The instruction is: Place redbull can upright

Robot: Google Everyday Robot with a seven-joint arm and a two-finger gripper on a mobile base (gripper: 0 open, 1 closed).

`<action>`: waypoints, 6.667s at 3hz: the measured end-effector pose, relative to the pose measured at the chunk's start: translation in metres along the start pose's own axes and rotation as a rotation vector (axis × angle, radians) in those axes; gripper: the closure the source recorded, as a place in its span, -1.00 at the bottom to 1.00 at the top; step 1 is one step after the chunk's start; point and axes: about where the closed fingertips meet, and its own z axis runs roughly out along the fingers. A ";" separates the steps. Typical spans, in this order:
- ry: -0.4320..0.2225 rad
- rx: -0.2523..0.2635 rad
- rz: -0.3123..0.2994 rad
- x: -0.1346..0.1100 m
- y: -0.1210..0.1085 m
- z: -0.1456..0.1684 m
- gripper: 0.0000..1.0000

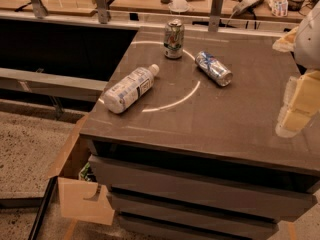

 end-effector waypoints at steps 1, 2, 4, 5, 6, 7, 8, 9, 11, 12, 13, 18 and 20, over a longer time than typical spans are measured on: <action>0.000 0.000 0.000 0.000 0.000 0.000 -1.00; 0.000 0.008 0.104 0.009 -0.022 0.000 -1.00; 0.062 -0.031 0.605 0.060 -0.138 0.044 -1.00; 0.021 0.028 0.706 0.046 -0.188 0.052 -1.00; -0.012 0.094 0.763 0.018 -0.224 0.050 -1.00; -0.005 0.099 0.736 -0.013 -0.236 0.063 -1.00; 0.010 0.079 0.682 -0.040 -0.238 0.082 -1.00; 0.045 0.051 0.650 -0.053 -0.233 0.104 -1.00; 0.137 0.027 0.732 -0.047 -0.239 0.152 -1.00; 0.141 0.008 0.768 -0.053 -0.242 0.167 -1.00; 0.133 -0.013 0.787 -0.061 -0.243 0.179 -1.00; 0.008 -0.053 0.720 -0.063 -0.247 0.168 0.86; -0.297 0.097 0.591 -0.040 -0.251 0.034 1.00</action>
Offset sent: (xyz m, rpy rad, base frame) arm 0.0830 -0.0708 0.0107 0.1320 0.0526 -0.4586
